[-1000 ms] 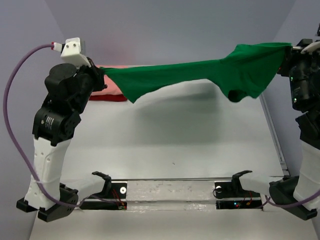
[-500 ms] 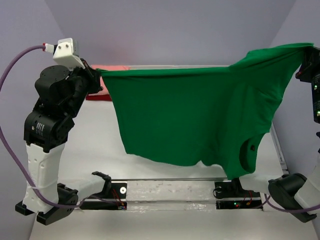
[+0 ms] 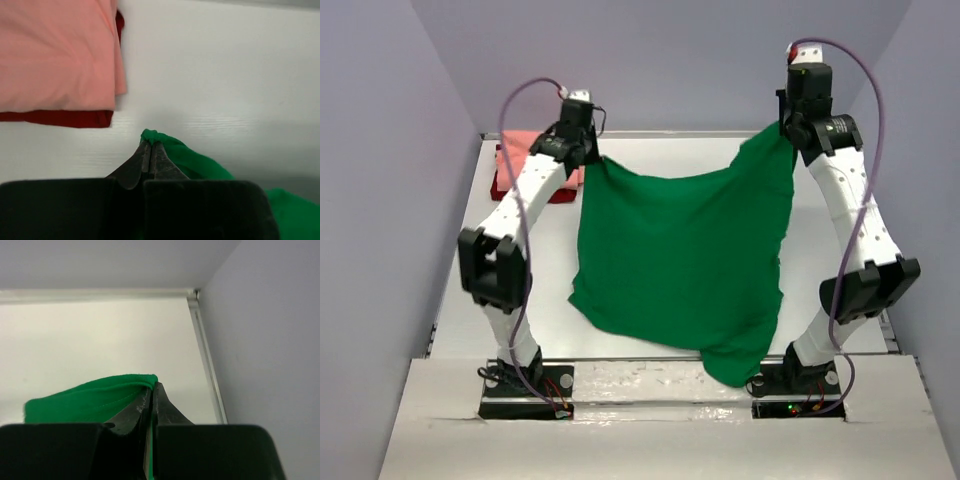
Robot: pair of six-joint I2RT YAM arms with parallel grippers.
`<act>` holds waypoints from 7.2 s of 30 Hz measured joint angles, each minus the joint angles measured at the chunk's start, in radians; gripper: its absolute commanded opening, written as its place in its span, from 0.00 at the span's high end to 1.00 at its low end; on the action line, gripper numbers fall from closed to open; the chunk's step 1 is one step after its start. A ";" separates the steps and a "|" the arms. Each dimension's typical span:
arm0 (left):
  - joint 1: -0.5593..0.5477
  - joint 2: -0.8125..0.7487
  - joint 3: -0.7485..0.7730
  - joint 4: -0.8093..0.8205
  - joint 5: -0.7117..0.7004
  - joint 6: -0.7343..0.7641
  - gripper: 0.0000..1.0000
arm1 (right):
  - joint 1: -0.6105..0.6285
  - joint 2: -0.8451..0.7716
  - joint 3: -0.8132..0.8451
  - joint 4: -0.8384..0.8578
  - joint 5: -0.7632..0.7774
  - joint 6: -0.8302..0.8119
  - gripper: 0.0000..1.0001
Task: Fold and stack the t-shirts
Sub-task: Flatten out the tshirt, then fold the flattened tshirt in 1/3 of the way
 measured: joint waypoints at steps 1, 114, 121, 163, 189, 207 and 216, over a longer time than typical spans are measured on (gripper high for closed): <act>0.002 0.074 -0.025 0.008 0.002 -0.002 1.00 | -0.023 0.029 -0.042 -0.001 -0.010 0.005 1.00; 0.004 0.493 -0.016 -0.051 0.003 -0.055 0.21 | -0.183 -0.017 -0.797 -0.011 -0.058 0.512 0.29; -0.011 0.389 -0.106 -0.036 -0.041 -0.101 0.16 | -0.183 -0.017 -0.796 -0.007 -0.067 0.482 0.38; 0.050 0.715 0.338 -0.054 0.587 -0.067 1.00 | -0.211 0.511 -0.305 -0.120 -0.117 0.323 1.00; 0.094 0.655 0.147 -0.023 0.539 -0.186 1.00 | -0.211 0.765 0.063 -0.236 -0.261 0.192 1.00; 0.079 0.542 0.023 -0.009 0.427 -0.144 1.00 | -0.155 0.637 -0.063 -0.121 -0.307 0.154 0.68; 0.008 0.410 0.012 -0.013 0.357 -0.109 1.00 | -0.011 0.441 -0.140 -0.091 -0.329 0.156 0.57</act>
